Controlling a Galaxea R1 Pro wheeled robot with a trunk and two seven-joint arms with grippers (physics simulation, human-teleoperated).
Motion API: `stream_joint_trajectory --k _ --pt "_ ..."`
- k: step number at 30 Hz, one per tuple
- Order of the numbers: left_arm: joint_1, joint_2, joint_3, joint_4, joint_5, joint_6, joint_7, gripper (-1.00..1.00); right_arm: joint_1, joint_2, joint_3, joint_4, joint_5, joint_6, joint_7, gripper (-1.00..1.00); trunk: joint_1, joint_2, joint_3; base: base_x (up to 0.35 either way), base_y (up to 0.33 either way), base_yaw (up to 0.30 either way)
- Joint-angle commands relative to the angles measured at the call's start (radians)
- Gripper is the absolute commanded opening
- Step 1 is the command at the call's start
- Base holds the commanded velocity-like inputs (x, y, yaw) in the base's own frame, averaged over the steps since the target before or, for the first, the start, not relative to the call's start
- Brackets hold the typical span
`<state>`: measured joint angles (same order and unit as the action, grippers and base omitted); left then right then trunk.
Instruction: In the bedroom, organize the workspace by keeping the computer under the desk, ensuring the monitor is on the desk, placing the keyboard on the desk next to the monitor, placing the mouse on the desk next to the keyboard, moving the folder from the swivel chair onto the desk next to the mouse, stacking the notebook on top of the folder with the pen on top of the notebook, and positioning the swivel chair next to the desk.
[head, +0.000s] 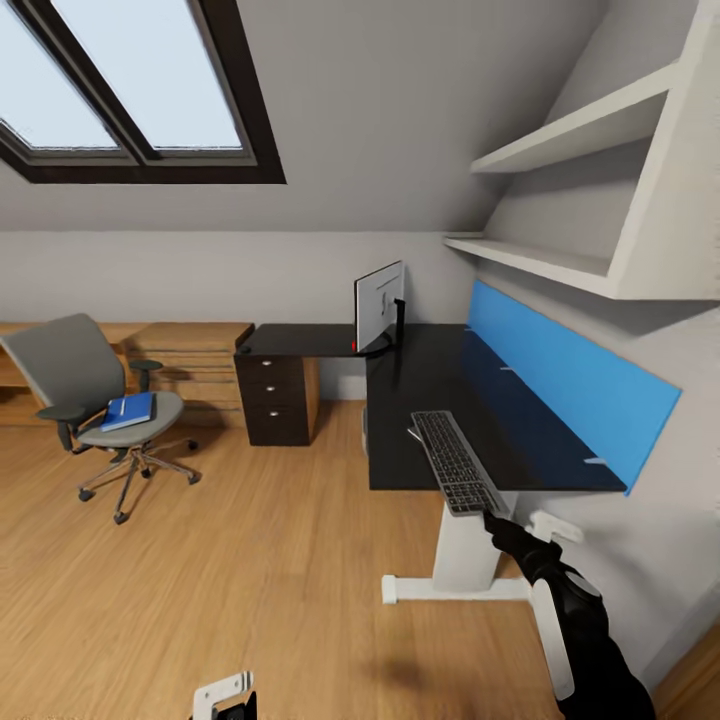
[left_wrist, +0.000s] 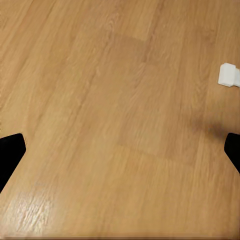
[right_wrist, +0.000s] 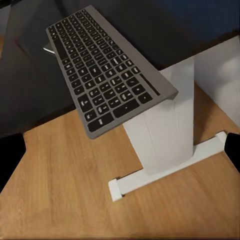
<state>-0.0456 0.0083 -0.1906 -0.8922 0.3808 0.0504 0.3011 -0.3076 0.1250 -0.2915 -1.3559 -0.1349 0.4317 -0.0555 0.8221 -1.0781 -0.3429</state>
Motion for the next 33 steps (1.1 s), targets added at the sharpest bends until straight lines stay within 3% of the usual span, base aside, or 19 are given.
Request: stream_joint_trajectory --k 1,3,4,9,10,13,14,15,18,23,29,33 --pt "0.0 0.001 -0.004 -0.003 0.005 0.004 0.008 1.0 -0.001 0.0 -0.001 0.001 -0.015 0.005 -0.006 1.0 0.0 -0.001 -0.001 -0.14 0.001 -0.003" --pt "0.0 0.001 -0.002 -0.007 0.005 0.003 0.007 1.0 -0.001 -0.001 -0.004 0.008 -0.037 0.007 -0.006 1.0 0.0 -0.001 -0.001 -0.081 0.0 -0.002" --pt "0.0 0.001 0.003 -0.014 0.006 -0.001 0.007 1.0 -0.001 -0.003 -0.007 0.016 -0.08 0.01 -0.006 1.0 0.0 -0.001 -0.001 -0.037 0.0 -0.001" --pt "0.0 0.001 0.013 -0.026 0.007 -0.011 0.008 1.0 -0.001 -0.01 -0.009 0.04 -0.193 0.029 -0.006 1.0 0.007 -0.015 -0.008 -0.02 0.0 0.0" --pt "0.0 0.001 0.014 -0.029 0.007 -0.014 0.009 1.0 -0.001 -0.018 -0.01 0.053 -0.244 0.042 -0.006 1.0 0.011 -0.022 -0.011 -0.008 0.0 0.0" --pt "0.0 0.001 0.016 -0.032 0.007 -0.021 0.01 1.0 -0.001 -0.036 -0.011 0.082 -0.323 0.056 -0.005 1.0 0.023 -0.043 -0.02 -0.005 0.0 0.0" --pt "0.0 0.001 0.017 -0.035 0.007 -0.037 0.011 1.0 -0.002 -0.07 -0.007 0.126 -0.453 0.069 -0.006 1.0 0.027 -0.05 -0.023 -0.001 0.0 0.0" --pt "0.0 0.001 0.018 -0.036 0.007 -0.042 0.011 1.0 -0.002 -0.075 -0.005 0.131 -0.473 0.069 -0.007 1.0 0.03 -0.057 -0.026 -0.001 0.0 0.0" --pt "0.0 0.001 0.018 -0.039 0.007 -0.058 0.01 1.0 -0.004 -0.084 0.007 0.145 -0.523 0.064 -0.007 1.0 0.042 -0.078 -0.036 0.0 0.0 0.0" --pt "0.0 0.001 0.019 -0.042 0.008 -0.066 0.01 1.0 -0.019 -0.075 0.017 0.203 -0.545 0.013 -0.02 1.0 0.061 -0.113 -0.051 0.0 0.0 0.0" --pt "0.0 0.001 0.018 -0.043 0.009 -0.069 0.01 1.0 -0.106 -0.07 0.018 0.29 -0.563 -0.05 -0.063 1.0 0.084 -0.155 -0.07 0.0 0.0 0.0" --pt "0.0 0.001 0.017 -0.043 0.009 -0.07 0.01 1.0 -0.142 -0.076 0.005 0.352 -0.628 -0.069 -0.061 1.0 0.099 -0.183 -0.083 0.0 0.0 0.0"
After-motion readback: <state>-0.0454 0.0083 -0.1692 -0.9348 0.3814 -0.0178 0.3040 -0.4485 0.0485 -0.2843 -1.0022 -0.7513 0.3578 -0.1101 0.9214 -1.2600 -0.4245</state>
